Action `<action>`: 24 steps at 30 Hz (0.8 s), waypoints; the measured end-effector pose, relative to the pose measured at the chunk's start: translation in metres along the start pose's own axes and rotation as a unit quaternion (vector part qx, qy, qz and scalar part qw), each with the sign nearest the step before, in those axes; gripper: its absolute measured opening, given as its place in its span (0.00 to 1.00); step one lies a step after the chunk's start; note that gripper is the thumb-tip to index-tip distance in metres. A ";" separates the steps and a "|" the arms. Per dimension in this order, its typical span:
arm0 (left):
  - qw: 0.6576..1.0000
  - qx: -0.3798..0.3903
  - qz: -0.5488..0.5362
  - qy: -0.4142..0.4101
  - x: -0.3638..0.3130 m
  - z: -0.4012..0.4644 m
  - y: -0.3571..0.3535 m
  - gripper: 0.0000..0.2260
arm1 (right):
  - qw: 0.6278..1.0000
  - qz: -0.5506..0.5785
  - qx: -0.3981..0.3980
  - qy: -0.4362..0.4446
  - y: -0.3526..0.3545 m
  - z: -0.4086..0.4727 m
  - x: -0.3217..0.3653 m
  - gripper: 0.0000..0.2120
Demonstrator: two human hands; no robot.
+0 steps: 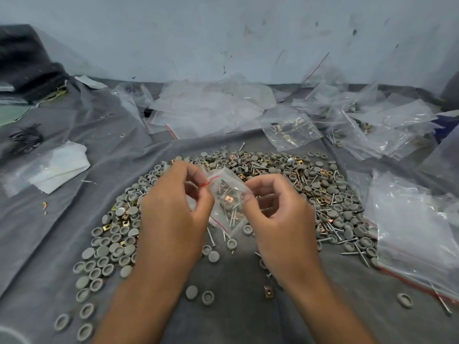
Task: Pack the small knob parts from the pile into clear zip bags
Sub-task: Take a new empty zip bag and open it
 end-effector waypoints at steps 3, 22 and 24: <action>1.000 -0.022 -0.014 0.005 0.002 0.000 -0.001 0.11 | 0.997 -0.053 -0.043 0.030 -0.001 -0.002 0.000 0.07; 0.929 0.095 -0.321 0.159 0.009 0.003 0.000 0.06 | 0.986 0.113 0.018 -0.119 -0.009 0.005 -0.009 0.09; 0.880 0.173 -0.398 0.196 0.015 0.004 0.004 0.03 | 0.949 0.206 0.090 -0.220 -0.005 0.012 -0.016 0.10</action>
Point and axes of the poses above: each hand's wrist, its own z-axis towards the middle knuckle, its own y-axis out of the back of the hand, x = y × z, the point moved 3 cm from there along z, towards the middle knuckle, and after that the axes turned 6 degrees about -z, right-handed, at the moved point
